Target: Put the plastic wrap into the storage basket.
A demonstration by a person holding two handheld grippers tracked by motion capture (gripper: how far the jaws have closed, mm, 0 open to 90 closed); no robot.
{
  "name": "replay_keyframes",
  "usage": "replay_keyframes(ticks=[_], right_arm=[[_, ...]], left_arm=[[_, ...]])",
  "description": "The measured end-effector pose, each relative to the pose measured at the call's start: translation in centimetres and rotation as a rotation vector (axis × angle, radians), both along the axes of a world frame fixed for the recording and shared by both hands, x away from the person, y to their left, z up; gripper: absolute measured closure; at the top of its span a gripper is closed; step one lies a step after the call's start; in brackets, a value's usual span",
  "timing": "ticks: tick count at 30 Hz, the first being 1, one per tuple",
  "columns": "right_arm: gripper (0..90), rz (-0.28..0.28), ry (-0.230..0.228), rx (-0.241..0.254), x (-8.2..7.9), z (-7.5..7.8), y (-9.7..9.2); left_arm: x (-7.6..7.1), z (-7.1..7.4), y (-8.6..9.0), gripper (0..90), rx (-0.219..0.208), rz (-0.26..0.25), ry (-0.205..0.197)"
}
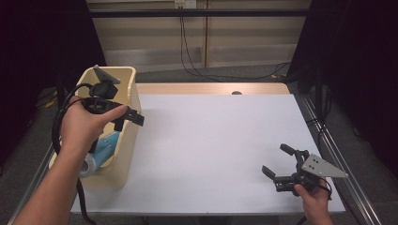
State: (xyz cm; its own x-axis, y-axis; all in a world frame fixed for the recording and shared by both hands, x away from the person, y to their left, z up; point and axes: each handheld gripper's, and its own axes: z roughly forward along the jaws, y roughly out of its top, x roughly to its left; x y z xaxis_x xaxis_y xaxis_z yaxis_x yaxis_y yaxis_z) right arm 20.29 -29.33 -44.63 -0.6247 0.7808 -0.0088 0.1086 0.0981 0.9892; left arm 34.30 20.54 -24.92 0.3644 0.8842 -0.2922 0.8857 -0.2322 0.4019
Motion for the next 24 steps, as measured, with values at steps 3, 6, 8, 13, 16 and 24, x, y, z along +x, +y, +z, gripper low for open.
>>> replay_keyframes(ticks=[3, 6, 8, 13, 16, 24], right_arm=[[0.7, 0.000, -0.001, 0.001, 0.0, 0.0, 0.0], [0.7, 0.001, -0.003, 0.001, 0.0, 0.0, 0.0], [0.7, 0.001, -0.003, 0.001, 0.0, 0.0, 0.0], [0.7, 0.001, -0.005, 0.001, 0.0, 0.0, 0.1], [0.7, 0.004, -0.006, -0.001, 0.0, 0.0, 0.1], [0.7, 0.005, -0.006, -0.001, 0.0, 0.0, 0.1]], left_arm=[[0.1, -0.3, -0.7, 22.3, -0.005, -0.017, 0.007], [0.2, -0.4, -1.5, 22.2, -0.013, -0.026, 0.007], [0.2, -0.6, -1.8, 21.9, -0.013, -0.035, 0.008], [0.3, -1.0, -2.9, 21.5, -0.018, -0.055, 0.014], [0.4, -1.3, -3.4, 21.4, -0.023, -0.068, 0.011], [0.4, -2.3, -4.8, 21.2, -0.023, -0.095, 0.017]])
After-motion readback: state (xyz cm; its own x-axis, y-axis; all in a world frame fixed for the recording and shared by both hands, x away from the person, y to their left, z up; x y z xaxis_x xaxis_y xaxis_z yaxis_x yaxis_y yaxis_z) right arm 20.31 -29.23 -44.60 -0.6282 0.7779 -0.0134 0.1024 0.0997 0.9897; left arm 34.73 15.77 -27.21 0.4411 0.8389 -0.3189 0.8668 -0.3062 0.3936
